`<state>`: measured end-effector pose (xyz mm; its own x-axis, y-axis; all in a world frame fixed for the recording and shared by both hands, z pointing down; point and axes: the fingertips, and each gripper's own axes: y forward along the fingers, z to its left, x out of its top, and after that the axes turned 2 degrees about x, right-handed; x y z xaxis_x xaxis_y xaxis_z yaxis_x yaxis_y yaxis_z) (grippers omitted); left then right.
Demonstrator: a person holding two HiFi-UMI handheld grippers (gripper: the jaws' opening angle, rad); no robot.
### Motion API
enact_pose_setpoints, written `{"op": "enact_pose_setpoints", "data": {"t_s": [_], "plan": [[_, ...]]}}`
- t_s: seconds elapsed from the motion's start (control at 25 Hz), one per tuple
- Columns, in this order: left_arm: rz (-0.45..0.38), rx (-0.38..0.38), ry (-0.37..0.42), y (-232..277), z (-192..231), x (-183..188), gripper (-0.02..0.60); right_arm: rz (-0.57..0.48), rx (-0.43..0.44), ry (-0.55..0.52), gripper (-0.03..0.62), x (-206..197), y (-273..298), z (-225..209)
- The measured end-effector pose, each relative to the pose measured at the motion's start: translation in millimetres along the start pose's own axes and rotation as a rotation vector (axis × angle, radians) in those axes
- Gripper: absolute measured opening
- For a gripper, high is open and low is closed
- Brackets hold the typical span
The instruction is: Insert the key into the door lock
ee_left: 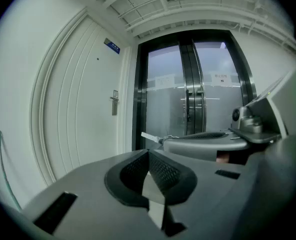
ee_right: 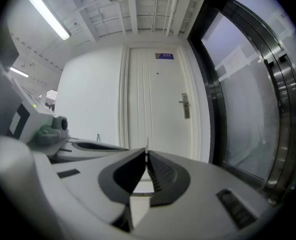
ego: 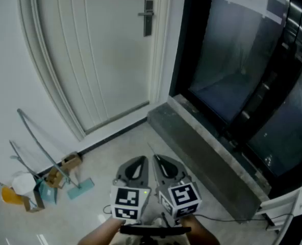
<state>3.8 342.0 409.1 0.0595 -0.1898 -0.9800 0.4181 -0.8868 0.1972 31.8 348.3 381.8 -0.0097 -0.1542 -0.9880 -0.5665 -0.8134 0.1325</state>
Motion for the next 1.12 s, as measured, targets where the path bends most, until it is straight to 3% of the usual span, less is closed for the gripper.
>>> {"op": "enact_pose_setpoints", "data": {"t_s": [0.48,0.64,1.12], "plan": [[-0.002,0.004,-0.007,4,-20,0,0.003,-0.01,-0.01,-0.007,0.023,-3,-18,-15],[-0.006,0.0,-0.003,9,-36,3,0.003,0.007,-0.008,-0.068,0.021,-10,-29,-29],[-0.007,0.002,0.02,37,-86,11,0.003,0.006,0.003,-0.08,0.021,-11,-55,-78]]}}
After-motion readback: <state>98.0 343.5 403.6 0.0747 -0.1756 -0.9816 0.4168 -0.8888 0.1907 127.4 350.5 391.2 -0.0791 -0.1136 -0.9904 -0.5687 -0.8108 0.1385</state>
